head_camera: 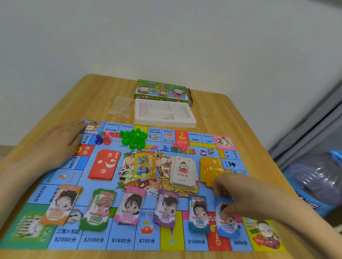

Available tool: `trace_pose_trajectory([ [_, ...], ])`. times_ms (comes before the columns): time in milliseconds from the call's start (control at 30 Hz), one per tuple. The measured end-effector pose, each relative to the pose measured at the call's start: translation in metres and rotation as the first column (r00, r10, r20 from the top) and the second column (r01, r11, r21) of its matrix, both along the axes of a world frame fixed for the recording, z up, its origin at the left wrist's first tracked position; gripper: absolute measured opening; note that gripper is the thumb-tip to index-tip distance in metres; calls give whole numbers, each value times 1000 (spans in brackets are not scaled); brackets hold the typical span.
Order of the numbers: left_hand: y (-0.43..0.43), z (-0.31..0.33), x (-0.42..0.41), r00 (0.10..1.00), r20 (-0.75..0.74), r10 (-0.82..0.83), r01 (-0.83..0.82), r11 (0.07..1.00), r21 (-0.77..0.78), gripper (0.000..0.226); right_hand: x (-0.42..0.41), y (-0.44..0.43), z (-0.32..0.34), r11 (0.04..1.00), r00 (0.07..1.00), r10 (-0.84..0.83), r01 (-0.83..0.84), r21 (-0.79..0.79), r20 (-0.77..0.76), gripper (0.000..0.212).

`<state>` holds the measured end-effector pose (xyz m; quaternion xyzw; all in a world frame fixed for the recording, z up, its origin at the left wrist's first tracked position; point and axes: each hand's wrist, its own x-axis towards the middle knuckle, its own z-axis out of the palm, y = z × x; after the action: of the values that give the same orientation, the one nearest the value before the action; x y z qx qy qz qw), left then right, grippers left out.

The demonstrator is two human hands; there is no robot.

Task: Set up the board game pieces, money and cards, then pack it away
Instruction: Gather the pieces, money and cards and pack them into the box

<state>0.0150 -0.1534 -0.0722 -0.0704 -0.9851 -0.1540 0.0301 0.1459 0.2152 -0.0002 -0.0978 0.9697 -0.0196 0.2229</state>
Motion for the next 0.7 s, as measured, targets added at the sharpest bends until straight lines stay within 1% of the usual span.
trace_pose_trajectory([
  [133, -1, -1, -1, 1000, -8, -12, 12, 1000, -1, 48, 2, 0, -2, 999, 999, -39, 39, -11, -18, 35],
  [333, 0, 0, 0, 1000, -7, -13, 13, 1000, 0, 48, 4, -2, -1, 995, 996, -84, 83, -50, -10, 36],
  [467, 0, 0, 0, 1000, -4, -15, 15, 1000, -3, 48, 4, -4, -1, 997, 996, -82, 81, -6, -22, 35],
  [567, -1, -1, 1, 1000, -18, -18, 19, 999, 27, 46, 5, -7, -4, 998, 996, -33, 38, 55, -79, 29],
  [633, -1, -1, 2, 1000, -18, -19, 19, 1000, 23, 47, 6, -8, -5, 997, 995, -34, 40, 58, -96, 31],
  [700, 0, 0, 2, 1000, -15, -17, 17, 1000, 10, 47, 7, -5, 0, 998, 995, -56, 59, 34, -85, 25],
])
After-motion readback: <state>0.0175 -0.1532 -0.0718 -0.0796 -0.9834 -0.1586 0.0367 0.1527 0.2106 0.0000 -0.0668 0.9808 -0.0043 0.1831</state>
